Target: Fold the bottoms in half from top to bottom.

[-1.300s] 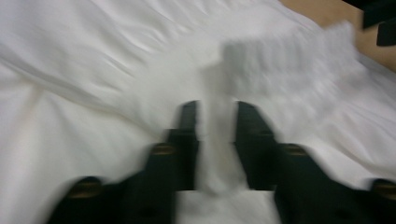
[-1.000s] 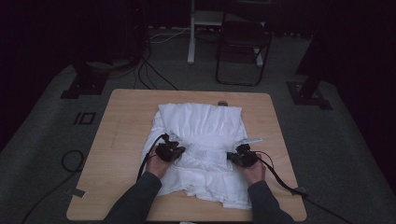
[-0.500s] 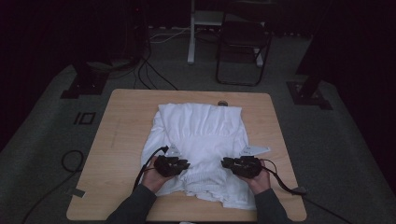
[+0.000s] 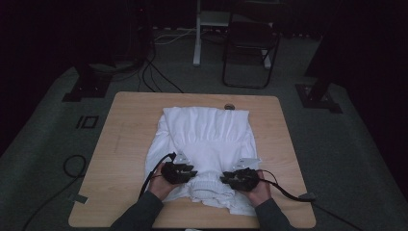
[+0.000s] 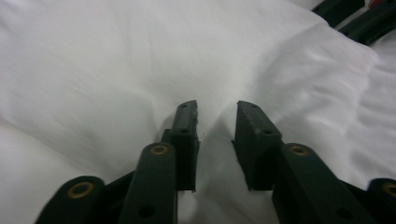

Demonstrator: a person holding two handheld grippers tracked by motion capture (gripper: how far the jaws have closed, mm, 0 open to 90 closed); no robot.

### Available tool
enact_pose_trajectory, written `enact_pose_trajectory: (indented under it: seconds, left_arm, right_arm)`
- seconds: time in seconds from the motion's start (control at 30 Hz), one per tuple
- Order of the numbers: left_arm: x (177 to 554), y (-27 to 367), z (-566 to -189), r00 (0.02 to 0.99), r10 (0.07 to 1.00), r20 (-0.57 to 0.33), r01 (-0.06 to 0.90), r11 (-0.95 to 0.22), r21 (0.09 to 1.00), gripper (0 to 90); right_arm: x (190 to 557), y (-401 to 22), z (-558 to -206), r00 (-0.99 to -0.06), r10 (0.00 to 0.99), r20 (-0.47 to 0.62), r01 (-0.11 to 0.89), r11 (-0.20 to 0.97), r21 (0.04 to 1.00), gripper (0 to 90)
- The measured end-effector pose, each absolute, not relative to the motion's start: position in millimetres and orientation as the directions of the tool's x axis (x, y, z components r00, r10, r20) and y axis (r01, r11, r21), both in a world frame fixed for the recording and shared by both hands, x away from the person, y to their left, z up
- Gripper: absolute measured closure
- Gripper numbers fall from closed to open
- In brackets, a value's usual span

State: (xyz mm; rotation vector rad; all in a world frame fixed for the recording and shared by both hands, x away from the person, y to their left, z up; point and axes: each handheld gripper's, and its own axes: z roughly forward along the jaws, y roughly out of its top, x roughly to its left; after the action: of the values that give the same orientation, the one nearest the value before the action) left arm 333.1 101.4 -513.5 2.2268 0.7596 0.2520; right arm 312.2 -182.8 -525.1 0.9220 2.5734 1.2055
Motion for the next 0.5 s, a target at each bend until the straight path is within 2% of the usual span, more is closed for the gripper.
enact_pose_trajectory:
  seconds: [0.13, 0.23, 0.4, 0.5]
  left_arm:
    - [359, 105, -497, 0.752, 0.659, 0.009, 0.426, -0.496, 0.757, 65.0]
    - [387, 105, -495, 0.712, 0.702, 0.022, 0.432, -0.462, 0.774, 62.3]
    - [425, 108, -516, 0.665, 0.747, -0.002, 0.483, -0.428, 0.764, 59.0]
    - [434, 115, -534, 0.649, 0.76, -0.035, 0.528, -0.416, 0.741, 58.2]
  right_arm:
    - [334, -189, -505, -0.75, 0.66, 0.043, 0.435, 0.444, 0.783, 58.9]
    - [364, -193, -500, -0.692, 0.722, 0.013, 0.44, 0.407, 0.801, 55.6]
    - [410, -192, -513, -0.602, 0.799, -0.006, 0.488, 0.374, 0.789, 52.9]
    - [424, -190, -530, -0.575, 0.818, 0.03, 0.547, 0.357, 0.757, 49.9]
